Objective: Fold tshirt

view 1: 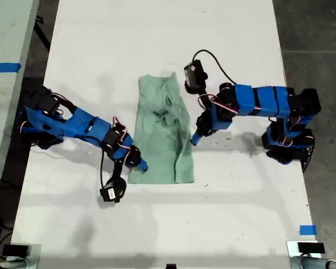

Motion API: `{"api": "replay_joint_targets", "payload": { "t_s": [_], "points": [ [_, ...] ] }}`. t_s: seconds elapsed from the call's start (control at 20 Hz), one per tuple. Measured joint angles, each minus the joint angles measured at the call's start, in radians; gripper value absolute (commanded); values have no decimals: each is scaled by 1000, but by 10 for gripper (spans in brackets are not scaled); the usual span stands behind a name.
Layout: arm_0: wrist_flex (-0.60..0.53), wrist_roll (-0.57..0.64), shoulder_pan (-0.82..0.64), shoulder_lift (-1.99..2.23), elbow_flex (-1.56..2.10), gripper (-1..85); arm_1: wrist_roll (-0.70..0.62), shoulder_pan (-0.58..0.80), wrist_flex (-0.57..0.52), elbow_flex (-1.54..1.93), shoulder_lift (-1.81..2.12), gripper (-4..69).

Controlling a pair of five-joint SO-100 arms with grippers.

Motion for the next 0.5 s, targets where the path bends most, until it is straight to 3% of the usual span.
{"api": "replay_joint_targets", "payload": {
  "t_s": [0.2,0.35,0.5],
  "points": [
    [-40,-5,0,-55,0,126,11,2,-11,78,51,262],
    [-64,-14,0,-80,0,5,28,2,-38,133,81,261],
    [-12,-57,0,-75,0,1,43,2,-63,186,110,260]
  ]
}}
